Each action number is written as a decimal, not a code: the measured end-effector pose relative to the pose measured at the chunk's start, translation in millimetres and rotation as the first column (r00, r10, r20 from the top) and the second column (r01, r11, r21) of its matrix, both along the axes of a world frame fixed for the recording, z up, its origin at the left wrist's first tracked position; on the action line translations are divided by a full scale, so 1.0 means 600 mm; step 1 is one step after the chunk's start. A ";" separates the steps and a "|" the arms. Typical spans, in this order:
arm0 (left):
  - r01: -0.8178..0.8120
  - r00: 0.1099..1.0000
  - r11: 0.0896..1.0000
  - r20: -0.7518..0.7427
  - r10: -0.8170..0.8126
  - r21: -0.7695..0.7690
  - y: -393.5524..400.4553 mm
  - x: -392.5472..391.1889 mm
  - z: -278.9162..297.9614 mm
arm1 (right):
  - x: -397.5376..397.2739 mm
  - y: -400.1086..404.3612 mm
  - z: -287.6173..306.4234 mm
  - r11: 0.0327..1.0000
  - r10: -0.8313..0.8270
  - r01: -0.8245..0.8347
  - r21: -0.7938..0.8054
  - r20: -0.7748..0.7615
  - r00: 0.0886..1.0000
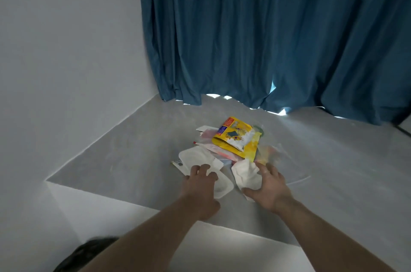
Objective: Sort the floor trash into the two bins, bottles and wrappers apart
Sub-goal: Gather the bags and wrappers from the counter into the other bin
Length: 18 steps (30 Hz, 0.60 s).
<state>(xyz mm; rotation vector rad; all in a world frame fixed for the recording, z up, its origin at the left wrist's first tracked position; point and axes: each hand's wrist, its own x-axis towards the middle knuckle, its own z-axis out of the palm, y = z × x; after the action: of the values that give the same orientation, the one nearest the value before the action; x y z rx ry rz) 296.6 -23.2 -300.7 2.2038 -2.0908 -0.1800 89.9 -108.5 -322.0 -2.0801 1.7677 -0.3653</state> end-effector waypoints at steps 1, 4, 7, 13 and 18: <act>0.002 1.000 1.000 -0.003 -0.002 -0.022 -0.004 -0.002 -0.009 | 0.002 -0.007 -0.009 1.000 -0.008 0.008 0.012 -0.015 1.000; 0.026 1.000 0.995 0.006 -0.026 -0.095 -0.009 -0.001 -0.030 | 0.004 -0.023 -0.036 0.998 -0.044 0.048 0.045 -0.082 0.996; 0.053 0.998 0.989 0.037 -0.048 -0.140 -0.009 0.004 -0.039 | 0.001 -0.027 -0.064 0.992 -0.087 0.100 0.083 -0.149 0.985; 0.060 0.997 0.975 -0.025 -0.067 -0.215 0.002 0.010 -0.037 | -0.017 0.000 -0.079 0.976 -0.177 0.149 -0.161 -0.182 0.967; 0.072 0.981 0.929 -0.144 -0.132 -0.363 0.038 0.023 -0.014 | -0.038 0.014 -0.058 0.962 -0.216 0.183 -0.204 -0.152 0.965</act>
<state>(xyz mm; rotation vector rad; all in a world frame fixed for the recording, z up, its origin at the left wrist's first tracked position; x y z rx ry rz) 310.6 -0.4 -308.8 1.8078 -1.9657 0.0103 67.4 -100.2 -356.7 -2.1198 2.1308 -0.4351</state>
